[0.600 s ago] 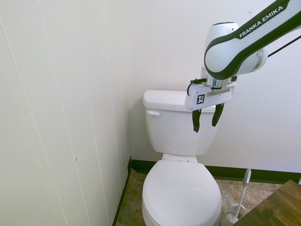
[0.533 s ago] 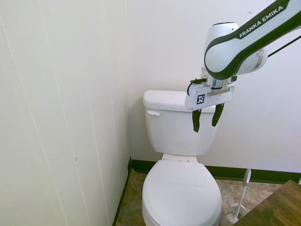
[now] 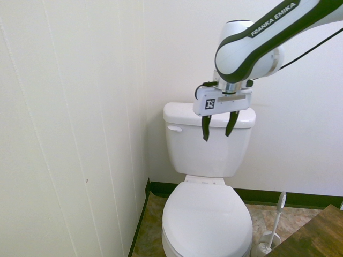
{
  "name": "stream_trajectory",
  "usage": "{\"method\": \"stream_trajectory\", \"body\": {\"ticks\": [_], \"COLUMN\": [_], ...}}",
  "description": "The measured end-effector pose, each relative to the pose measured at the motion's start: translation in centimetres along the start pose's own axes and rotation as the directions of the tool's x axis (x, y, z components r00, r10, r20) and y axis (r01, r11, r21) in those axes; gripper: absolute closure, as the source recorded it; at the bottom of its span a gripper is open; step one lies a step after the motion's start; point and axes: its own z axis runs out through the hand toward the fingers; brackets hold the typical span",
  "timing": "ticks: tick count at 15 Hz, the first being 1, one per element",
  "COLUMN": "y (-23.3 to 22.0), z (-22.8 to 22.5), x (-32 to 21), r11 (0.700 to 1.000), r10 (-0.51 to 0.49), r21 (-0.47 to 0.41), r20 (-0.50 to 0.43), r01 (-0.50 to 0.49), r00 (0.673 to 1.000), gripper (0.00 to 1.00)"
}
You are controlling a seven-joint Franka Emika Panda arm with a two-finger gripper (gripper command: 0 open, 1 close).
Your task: Flush the toilet
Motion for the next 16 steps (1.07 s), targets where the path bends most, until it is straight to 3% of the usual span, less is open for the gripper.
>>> {"method": "stream_trajectory", "body": {"ticks": [4, 5, 16], "y": [-7.0, -8.5, -15.7], "z": [1.3, 2.0, 7.8], "x": [2.5, 2.9, 7.9], "r11": [0.992, 0.988, 0.942], "r10": [0.123, 0.151, 0.332], "r21": [0.028, 0.033, 0.102], "r20": [-0.052, -0.053, -0.127], "r01": [-0.122, -0.149, -0.321], "r00": [0.991, 0.987, 0.935], "gripper": [0.0, 1.0, 1.0]}}
